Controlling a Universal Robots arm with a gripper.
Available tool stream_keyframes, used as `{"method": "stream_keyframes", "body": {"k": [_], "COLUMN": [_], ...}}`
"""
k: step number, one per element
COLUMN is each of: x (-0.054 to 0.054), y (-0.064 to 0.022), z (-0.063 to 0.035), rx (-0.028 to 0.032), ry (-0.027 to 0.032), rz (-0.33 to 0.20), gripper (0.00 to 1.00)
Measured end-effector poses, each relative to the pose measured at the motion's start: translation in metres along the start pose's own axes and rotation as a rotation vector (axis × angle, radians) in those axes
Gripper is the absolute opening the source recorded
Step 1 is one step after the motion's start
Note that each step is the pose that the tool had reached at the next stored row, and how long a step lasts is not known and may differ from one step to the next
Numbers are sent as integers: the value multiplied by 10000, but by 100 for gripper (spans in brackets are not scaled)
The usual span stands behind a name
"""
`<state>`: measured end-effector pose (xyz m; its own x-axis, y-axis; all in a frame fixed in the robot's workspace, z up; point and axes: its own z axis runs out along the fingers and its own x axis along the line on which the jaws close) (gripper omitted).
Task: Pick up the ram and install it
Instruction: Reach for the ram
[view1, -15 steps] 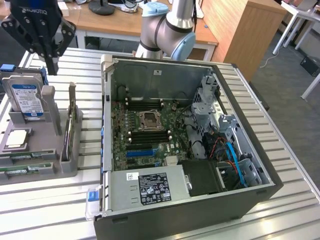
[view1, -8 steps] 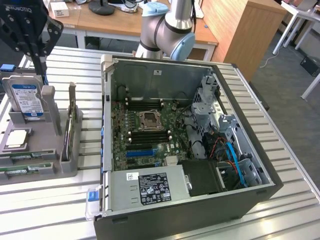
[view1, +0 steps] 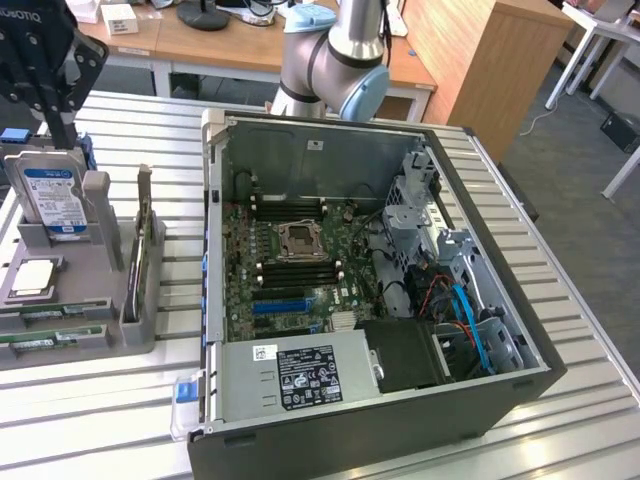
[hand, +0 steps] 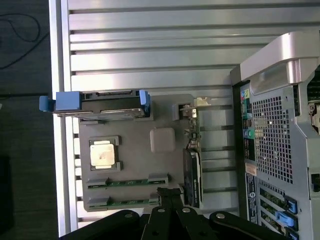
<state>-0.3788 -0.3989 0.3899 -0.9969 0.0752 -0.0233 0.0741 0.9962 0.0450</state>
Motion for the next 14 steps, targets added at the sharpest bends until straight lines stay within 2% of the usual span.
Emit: {"method": "stream_keyframes", "body": {"k": [7, 14], "x": [176, 201], "y": [-13, -15], "z": [-2, -3], "rx": [-1, -1], "ry": [0, 0], "rz": [1, 0], "gripper": [11, 11]}}
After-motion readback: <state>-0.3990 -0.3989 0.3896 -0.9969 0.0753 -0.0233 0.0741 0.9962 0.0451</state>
